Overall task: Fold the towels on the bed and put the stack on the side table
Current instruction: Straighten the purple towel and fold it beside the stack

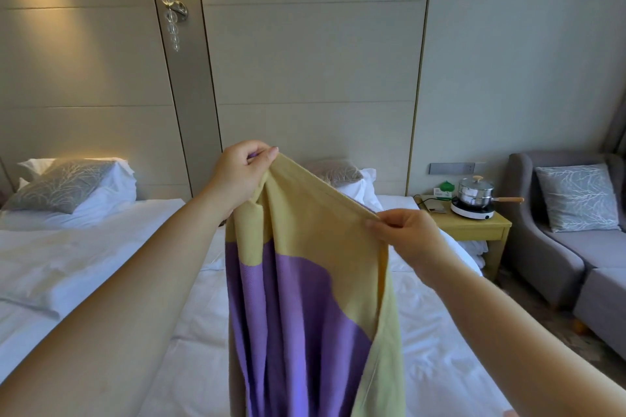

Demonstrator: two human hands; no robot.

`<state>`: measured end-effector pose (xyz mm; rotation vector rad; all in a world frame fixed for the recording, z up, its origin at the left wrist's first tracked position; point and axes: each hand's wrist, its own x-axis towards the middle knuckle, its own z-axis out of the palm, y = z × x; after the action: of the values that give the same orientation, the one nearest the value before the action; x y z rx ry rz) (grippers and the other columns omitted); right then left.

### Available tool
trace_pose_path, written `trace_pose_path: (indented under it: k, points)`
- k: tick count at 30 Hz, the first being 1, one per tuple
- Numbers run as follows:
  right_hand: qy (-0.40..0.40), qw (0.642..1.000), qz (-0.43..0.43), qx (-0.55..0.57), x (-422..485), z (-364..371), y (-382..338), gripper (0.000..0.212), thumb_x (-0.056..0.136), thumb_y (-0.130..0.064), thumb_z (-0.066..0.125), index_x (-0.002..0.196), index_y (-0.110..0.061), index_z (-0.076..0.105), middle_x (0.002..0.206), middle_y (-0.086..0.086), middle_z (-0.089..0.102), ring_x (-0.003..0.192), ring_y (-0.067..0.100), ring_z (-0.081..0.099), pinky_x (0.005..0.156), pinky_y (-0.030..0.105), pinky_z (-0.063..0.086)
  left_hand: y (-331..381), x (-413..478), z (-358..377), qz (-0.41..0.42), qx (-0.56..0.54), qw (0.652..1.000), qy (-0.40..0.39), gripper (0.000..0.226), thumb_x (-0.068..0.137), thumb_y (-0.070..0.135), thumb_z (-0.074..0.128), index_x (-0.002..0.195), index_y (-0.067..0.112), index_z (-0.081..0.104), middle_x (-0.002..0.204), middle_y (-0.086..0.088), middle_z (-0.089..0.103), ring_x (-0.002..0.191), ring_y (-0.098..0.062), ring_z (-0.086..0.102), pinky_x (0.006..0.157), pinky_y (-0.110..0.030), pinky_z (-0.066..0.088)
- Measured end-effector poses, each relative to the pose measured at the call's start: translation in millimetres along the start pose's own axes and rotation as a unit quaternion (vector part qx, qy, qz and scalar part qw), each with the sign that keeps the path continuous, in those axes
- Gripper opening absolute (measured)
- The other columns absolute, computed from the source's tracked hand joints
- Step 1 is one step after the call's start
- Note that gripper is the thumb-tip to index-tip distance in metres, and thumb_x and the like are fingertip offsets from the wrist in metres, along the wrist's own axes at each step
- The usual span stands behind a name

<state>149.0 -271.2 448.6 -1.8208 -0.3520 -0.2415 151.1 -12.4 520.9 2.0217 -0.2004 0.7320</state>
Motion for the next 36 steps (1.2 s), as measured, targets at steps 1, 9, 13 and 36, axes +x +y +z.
trace_pose_path:
  k: [1, 9, 13, 36]
  points:
    - [-0.020, 0.997, 0.019, 0.072, 2.5, -4.3, -5.2, 0.009, 0.079, -0.016, 0.076, 0.071, -0.020, 0.077, 0.070, -0.002, 0.071, 0.067, 0.007, 0.061, 0.069, 0.023, 0.048, -7.1, -0.5, -0.4, -0.012, 0.050, 0.999, 0.008, 0.018, 0.095, 0.025, 0.057, 0.087, 0.010, 0.066, 0.073, -0.002, 0.055, 0.070, -0.013, 0.049, 0.066, -0.023, 0.033]
    - [-0.222, 0.963, -0.002, 0.153, 3.3, 6.0, -25.7, 0.024, 0.061, -0.032, 0.079, 0.075, -0.013, 0.074, 0.075, 0.003, 0.069, 0.073, 0.012, 0.064, 0.069, 0.022, 0.052, 6.3, -43.0, 49.8, -0.002, -0.042, 0.951, -0.307, 0.050, 0.085, 0.059, 0.044, 0.120, 0.028, 0.062, 0.115, 0.018, 0.064, 0.101, 0.006, 0.057, 0.083, -0.004, 0.039]
    - [-0.196, 0.980, -0.008, 0.036, -3.6, 5.2, -16.5, 0.020, 0.081, -0.030, 0.073, 0.090, -0.013, 0.074, 0.092, 0.011, 0.073, 0.087, 0.016, 0.065, 0.084, 0.033, 0.052, -2.0, -48.9, 59.1, -0.040, 0.013, 0.928, -0.369, 0.059, 0.078, 0.072, 0.040, 0.084, 0.017, 0.061, 0.064, 0.009, 0.040, 0.058, -0.006, 0.038, 0.054, -0.017, 0.033]
    - [0.070, 0.912, -0.241, -0.323, -26.2, 6.8, 32.3, 0.037, 0.087, -0.024, 0.068, 0.056, -0.004, 0.066, 0.077, -0.002, 0.063, 0.060, 0.018, 0.059, 0.057, 0.036, 0.050, 11.5, -2.2, 38.9, 0.076, 0.071, 0.994, -0.024, 0.032, 0.096, 0.030, 0.054, 0.067, 0.019, 0.053, 0.048, 0.009, 0.040, 0.046, -0.005, 0.037, 0.049, -0.021, 0.029]
